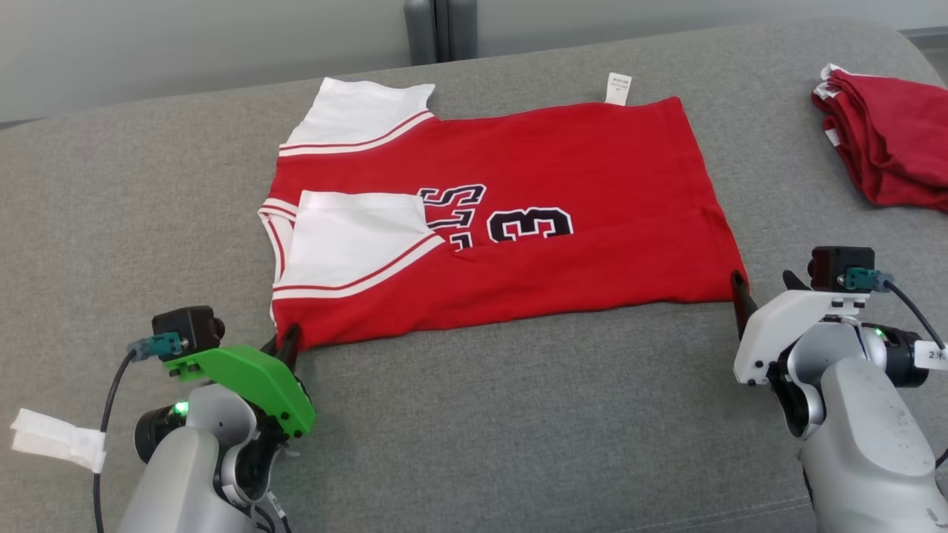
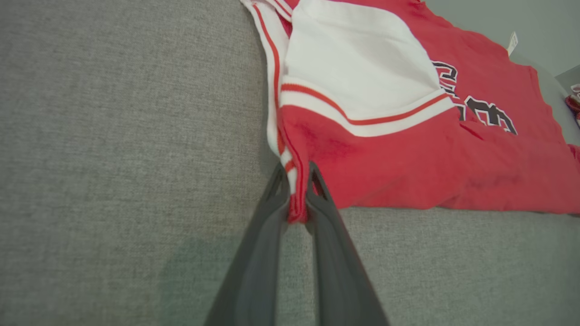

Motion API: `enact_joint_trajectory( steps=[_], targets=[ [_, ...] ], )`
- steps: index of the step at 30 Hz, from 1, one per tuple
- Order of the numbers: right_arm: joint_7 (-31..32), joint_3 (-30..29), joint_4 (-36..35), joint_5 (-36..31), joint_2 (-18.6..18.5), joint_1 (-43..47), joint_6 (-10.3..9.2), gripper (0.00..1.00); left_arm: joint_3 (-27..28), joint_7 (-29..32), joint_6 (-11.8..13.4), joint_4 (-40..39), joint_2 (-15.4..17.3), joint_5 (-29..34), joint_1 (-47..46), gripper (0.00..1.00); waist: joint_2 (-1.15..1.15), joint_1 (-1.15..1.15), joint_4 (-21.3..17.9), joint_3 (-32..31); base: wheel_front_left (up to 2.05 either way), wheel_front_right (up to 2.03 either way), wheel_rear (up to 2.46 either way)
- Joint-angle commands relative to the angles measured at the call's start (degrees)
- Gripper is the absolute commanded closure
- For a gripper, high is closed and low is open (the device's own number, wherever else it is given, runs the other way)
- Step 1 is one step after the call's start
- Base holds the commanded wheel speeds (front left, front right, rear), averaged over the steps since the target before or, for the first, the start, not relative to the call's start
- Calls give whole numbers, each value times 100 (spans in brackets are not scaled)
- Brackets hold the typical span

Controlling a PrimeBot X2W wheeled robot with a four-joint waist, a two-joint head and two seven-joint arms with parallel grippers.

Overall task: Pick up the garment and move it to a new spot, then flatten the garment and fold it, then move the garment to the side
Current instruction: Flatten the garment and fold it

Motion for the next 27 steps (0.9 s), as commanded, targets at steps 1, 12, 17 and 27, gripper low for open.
enact_joint_trajectory(
  steps=[1, 12, 17, 27],
  targets=[
    [50, -9, 94, 23, -29, -97, -9, 0, 26, 28, 44, -105, 63, -28, 105, 100, 0, 0, 42, 29, 0, 0, 0],
    [468, 119, 1170, 315, -45, -722, -9, 100, 14, 81, 208, -812, 111, -55, 295, 100, 0, 0, 230, 69, 0, 0, 0],
    [329, 125, 1201, 722, -175, -775, -9, 100, 5, 64, 237, -1191, 139, -52, 449, 100, 0, 0, 284, -53, 0, 0, 0],
    [520, 457, 34, 1687, -658, 284, -12, 100, -31, 536, 507, -2663, 405, -131, 1666, 100, 0, 0, 259, -260, 0, 0, 0]
  ],
)
